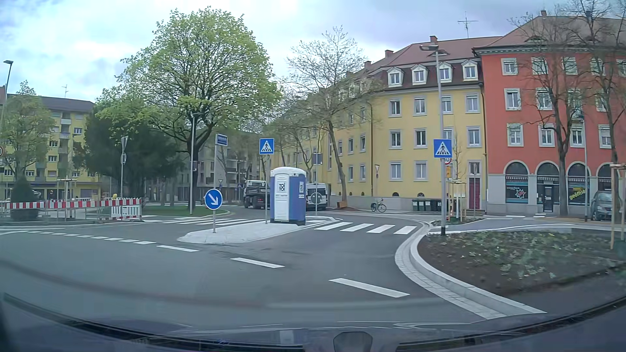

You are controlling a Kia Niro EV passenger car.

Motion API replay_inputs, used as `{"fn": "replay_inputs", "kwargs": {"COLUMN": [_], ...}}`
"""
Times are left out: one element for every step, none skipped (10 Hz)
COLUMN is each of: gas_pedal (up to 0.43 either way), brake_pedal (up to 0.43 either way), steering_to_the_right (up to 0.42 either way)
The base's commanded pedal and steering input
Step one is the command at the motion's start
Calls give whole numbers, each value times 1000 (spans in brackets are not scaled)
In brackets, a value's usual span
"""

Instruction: Follow the waypoints while adhering to traffic rules and regulations

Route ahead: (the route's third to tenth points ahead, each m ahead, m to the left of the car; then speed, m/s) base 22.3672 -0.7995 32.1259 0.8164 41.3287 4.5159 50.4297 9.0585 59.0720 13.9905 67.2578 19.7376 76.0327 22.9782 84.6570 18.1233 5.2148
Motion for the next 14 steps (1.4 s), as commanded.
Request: {"fn": "replay_inputs", "kwargs": {"gas_pedal": [47, 47, 47, 47, 47, 47, 47, 47, 47, 47, 47, 47, 47, 47], "brake_pedal": [0, 0, 0, 0, 0, 0, 0, 0, 0, 0, 0, 0, 0, 0], "steering_to_the_right": [-152, -122, -94, -71, -52, -20, 10, 45, 74, 111, 137, 161, 178, 189]}}
